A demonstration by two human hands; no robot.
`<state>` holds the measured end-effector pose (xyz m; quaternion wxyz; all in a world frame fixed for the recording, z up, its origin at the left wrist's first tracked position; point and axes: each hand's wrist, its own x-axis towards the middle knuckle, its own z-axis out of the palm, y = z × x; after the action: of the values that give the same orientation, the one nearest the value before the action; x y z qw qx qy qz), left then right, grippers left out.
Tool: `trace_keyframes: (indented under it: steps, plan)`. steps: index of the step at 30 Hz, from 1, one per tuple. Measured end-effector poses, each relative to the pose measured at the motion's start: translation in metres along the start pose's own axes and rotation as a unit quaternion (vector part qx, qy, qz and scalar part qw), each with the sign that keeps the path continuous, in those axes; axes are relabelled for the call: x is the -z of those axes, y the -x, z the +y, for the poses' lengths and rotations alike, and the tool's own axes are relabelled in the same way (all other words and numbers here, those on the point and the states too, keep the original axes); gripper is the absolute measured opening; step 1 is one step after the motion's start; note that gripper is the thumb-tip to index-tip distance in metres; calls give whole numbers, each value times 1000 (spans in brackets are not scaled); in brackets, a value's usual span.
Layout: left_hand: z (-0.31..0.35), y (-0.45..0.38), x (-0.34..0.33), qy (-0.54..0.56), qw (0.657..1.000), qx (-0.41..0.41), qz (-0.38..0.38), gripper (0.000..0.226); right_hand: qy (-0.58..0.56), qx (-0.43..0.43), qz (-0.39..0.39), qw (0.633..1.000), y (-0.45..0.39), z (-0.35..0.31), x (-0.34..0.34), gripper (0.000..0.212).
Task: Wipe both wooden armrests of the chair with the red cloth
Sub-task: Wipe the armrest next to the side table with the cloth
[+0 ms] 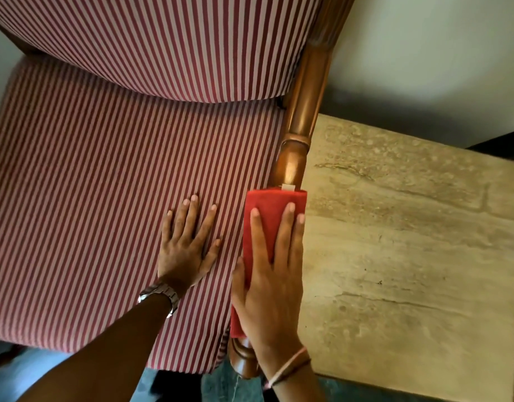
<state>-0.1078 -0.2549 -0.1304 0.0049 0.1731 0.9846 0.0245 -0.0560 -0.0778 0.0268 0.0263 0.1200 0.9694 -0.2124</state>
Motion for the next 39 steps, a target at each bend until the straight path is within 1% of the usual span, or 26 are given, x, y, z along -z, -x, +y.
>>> trace_keyframes:
  steps: [2,6,8,9,10,11,13,15,17,20,22,28,30,34,36,39]
  plan:
    - [0,0,0,-1,1000,1,1,73,5,9,-1,1000,-18,1,1,77]
    - [0,0,3,18,1000,2,-11,73,-13,10,-1,1000,-89,3,16,80]
    - [2,-5,5,22,1000,10,-16,72,-18,2,5,1000,-100,3,18,79]
    - [5,-4,7,26,999,16,-15,72,-26,2,4,1000,-93,4,18,79]
    - [-4,-9,8,38,999,-3,-14,71,-30,-19,17,999,-78,-6,15,79]
    - [-3,-8,10,35,999,-6,-15,71,-38,-29,14,999,-57,-9,12,81]
    - [2,-4,9,35,999,3,-11,71,-36,-26,-3,999,-10,-8,9,84]
    - [5,2,7,39,999,6,-1,71,-25,-23,-9,999,12,-6,6,88]
    - [5,1,6,50,999,4,0,71,-19,-32,-9,999,-4,-7,7,89]
    - [4,-4,8,56,998,4,1,71,-14,-33,-1,999,-56,-7,14,86]
    - [3,-3,7,52,999,1,-3,71,-8,-40,3,999,-70,-6,15,84]
    - [0,-6,8,55,998,-15,-19,72,-6,-61,11,998,-11,-11,4,95]
    - [0,-6,7,63,998,-15,-25,72,-10,-60,16,998,-23,-9,5,96]
    - [1,-6,7,64,997,-19,-31,71,-12,-45,30,998,-77,-6,15,88]
    - [0,-6,8,60,997,-18,-37,71,-15,-53,33,998,-67,-7,12,90]
    - [-1,-6,10,66,997,-24,-39,72,-29,-57,27,998,-22,-11,6,98]
